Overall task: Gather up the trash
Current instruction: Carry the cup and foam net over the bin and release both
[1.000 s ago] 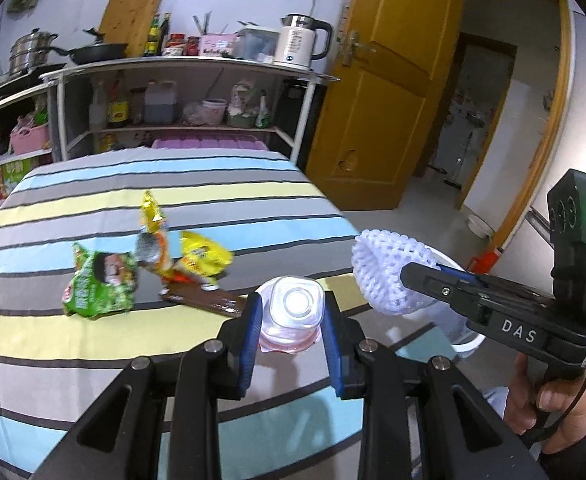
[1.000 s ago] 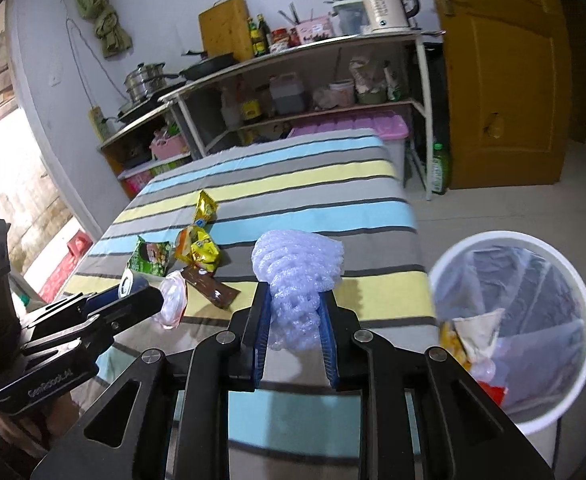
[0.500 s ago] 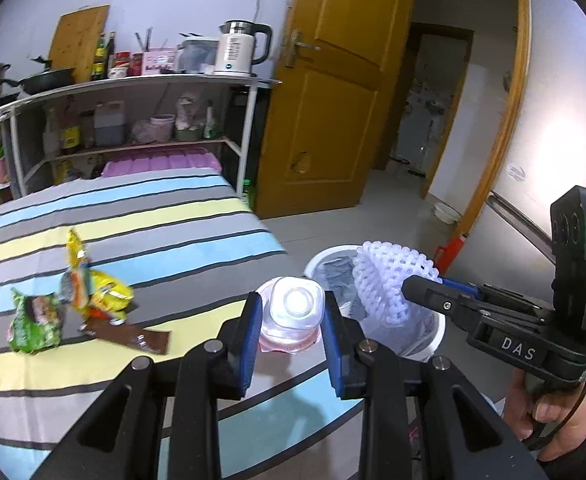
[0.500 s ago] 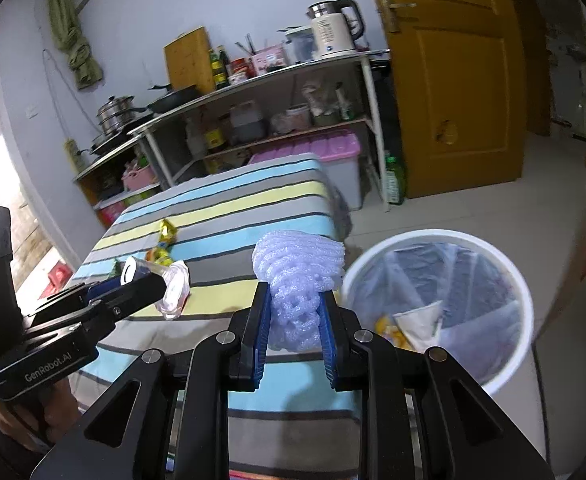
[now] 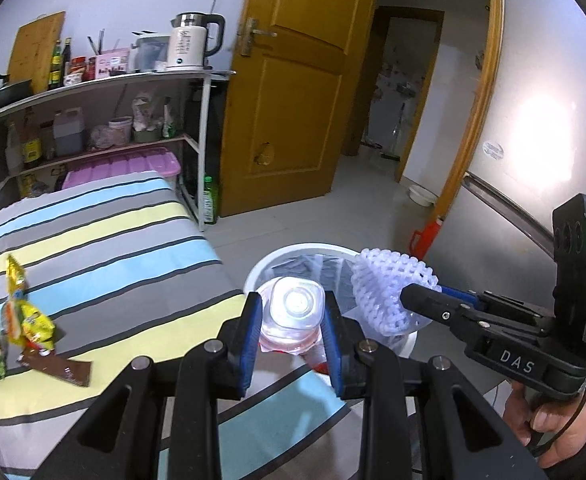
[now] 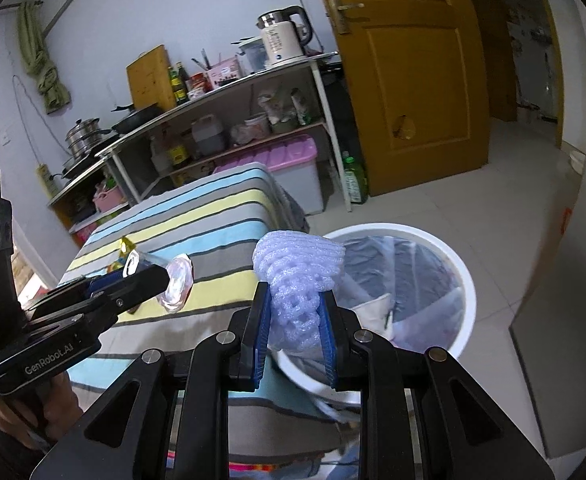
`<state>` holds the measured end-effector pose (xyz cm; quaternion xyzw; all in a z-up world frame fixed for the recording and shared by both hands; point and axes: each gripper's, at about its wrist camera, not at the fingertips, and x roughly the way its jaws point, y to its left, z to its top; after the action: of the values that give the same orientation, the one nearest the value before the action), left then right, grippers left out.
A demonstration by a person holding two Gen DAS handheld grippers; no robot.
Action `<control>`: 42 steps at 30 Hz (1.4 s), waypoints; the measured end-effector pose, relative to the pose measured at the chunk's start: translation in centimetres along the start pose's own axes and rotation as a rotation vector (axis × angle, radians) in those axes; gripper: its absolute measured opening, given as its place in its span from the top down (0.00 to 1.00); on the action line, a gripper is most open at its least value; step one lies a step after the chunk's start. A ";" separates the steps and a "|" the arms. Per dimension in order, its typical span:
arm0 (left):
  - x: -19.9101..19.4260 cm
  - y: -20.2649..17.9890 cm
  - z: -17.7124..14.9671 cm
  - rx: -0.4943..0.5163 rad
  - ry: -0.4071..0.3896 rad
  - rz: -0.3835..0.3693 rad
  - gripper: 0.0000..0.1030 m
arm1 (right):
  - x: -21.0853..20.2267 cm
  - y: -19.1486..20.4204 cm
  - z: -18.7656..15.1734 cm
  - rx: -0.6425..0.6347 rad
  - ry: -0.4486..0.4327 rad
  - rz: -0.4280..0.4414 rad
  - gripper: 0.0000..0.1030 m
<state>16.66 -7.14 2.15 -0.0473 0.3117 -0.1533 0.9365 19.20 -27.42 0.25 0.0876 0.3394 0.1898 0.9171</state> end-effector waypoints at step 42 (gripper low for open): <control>8.3 -1.5 0.1 -0.032 0.133 -0.050 0.54 | 4.6 -5.8 -1.1 0.079 0.102 -0.077 0.60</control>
<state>22.66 -11.23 -2.22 -0.0596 0.3743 -0.1745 0.9088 23.36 -30.80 -4.93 0.1008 0.3960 0.1448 0.9011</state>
